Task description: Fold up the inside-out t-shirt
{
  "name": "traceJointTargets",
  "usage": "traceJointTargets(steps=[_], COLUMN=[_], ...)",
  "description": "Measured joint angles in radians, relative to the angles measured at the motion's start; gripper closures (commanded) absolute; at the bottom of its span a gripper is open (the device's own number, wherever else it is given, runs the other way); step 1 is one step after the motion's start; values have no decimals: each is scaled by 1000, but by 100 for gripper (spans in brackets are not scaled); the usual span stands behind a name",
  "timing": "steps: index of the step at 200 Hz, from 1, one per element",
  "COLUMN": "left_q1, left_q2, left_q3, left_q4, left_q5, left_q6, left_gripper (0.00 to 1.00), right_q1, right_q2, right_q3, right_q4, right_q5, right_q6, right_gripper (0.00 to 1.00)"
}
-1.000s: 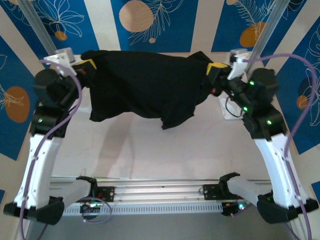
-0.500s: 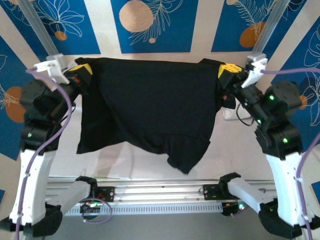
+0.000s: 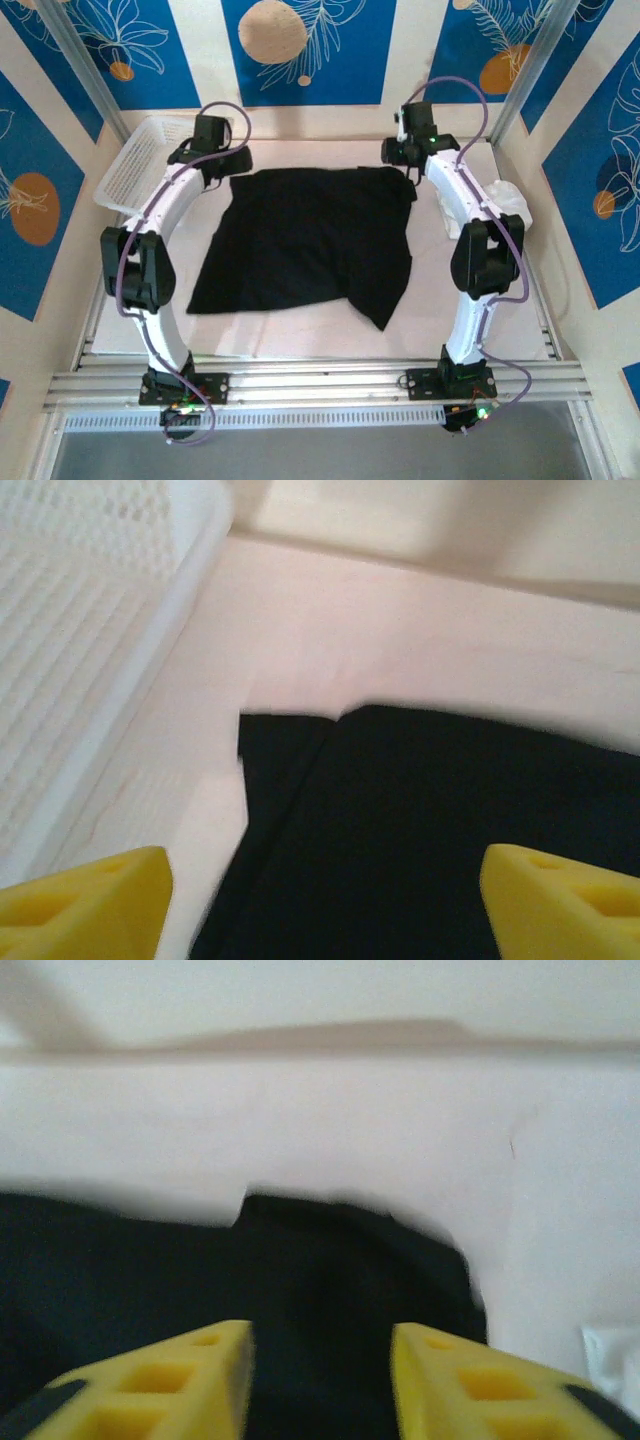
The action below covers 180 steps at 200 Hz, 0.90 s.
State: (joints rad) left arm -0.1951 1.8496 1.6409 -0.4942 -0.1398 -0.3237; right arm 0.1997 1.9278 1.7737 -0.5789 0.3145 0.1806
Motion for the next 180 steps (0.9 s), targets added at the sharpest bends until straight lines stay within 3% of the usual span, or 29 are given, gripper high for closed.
traceJointTargets(steps=[22, 45, 63, 78, 122, 180], left_q1=[9, 39, 63, 72, 73, 74], left_q2=[-158, -299, -330, -302, -199, -179], left_q3=[-258, -477, -585, -625, -671, -710], left_q4=[12, 8, 32, 47, 111, 147], left_q5=[-15, -17, 2, 20, 87, 109], left_q6=[9, -2, -23, -43, -64, -61], left_gripper=[11, 11, 14, 22, 42, 81], right_q1=[52, 214, 355, 428, 432, 425], right_q2=[-110, -280, -338, -328, -275, -256], right_q3=[-198, -407, -486, -510, -521, -518], right_q4=[10, 34, 57, 84, 105, 116], right_q5=[-12, -79, -134, -158, -180, -181], right_q6=[9, 29, 36, 47, 74, 82], right_gripper=[35, 31, 31, 31, 32, 32])
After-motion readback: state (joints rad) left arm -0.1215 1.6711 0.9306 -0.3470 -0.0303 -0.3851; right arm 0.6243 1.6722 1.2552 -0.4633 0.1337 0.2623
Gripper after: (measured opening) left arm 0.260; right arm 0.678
